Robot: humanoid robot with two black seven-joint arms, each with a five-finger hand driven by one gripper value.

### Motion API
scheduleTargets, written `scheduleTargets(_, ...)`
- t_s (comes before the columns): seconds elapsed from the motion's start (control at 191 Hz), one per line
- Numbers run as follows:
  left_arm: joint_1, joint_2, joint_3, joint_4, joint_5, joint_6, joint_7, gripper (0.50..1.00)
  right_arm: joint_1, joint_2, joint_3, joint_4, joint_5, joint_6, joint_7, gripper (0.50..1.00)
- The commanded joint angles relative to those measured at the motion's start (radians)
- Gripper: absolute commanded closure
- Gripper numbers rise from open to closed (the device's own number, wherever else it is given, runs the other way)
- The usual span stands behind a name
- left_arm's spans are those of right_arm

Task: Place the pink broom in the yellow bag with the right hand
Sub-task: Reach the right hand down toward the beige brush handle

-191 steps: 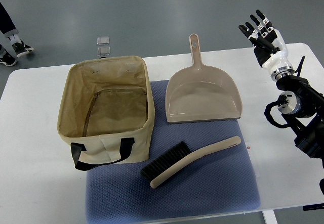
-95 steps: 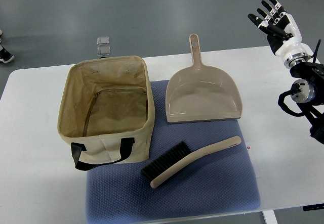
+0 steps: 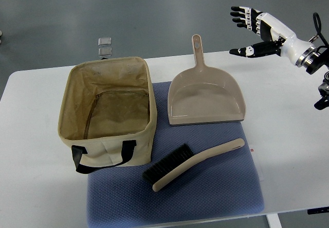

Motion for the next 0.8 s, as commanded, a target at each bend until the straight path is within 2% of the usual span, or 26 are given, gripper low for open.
scheduleTargets(0.0, 0.001, 0.000, 0.000, 0.000, 0.000, 0.000, 0.001, 0.500, -0.003, -0.047, -0.029, 0.066, -0.119, 0.083, 0.001, 0.570)
scheduleTargets(0.126, -0.001, 0.000, 0.000, 0.000, 0.000, 0.000, 0.000, 0.500, -0.001, -0.114, -0.107, 0.173, -0.222, 0.164, 0.003, 0.572)
scheduleTargets(0.225, -0.001, 0.000, 0.000, 0.000, 0.000, 0.000, 0.000, 0.500, 0.000, -0.159, -0.166, 0.253, -0.337, 0.190, 0.004, 0.570)
scheduleTargets(0.351, -0.001, 0.000, 0.000, 0.000, 0.000, 0.000, 0.000, 0.500, -0.001, -0.168, -0.198, 0.331, -0.486, 0.227, 0.010, 0.572)
scheduleTargets(0.561, 0.001, 0.000, 0.000, 0.000, 0.000, 0.000, 0.000, 0.500, -0.003, -0.177, -0.279, 0.408, -0.563, 0.227, 0.012, 0.572)
scheduleTargets(0.796, -0.001, 0.000, 0.000, 0.000, 0.000, 0.000, 0.000, 0.500, -0.030, -0.133, -0.302, 0.420, -0.600, 0.164, -0.004, 0.574)
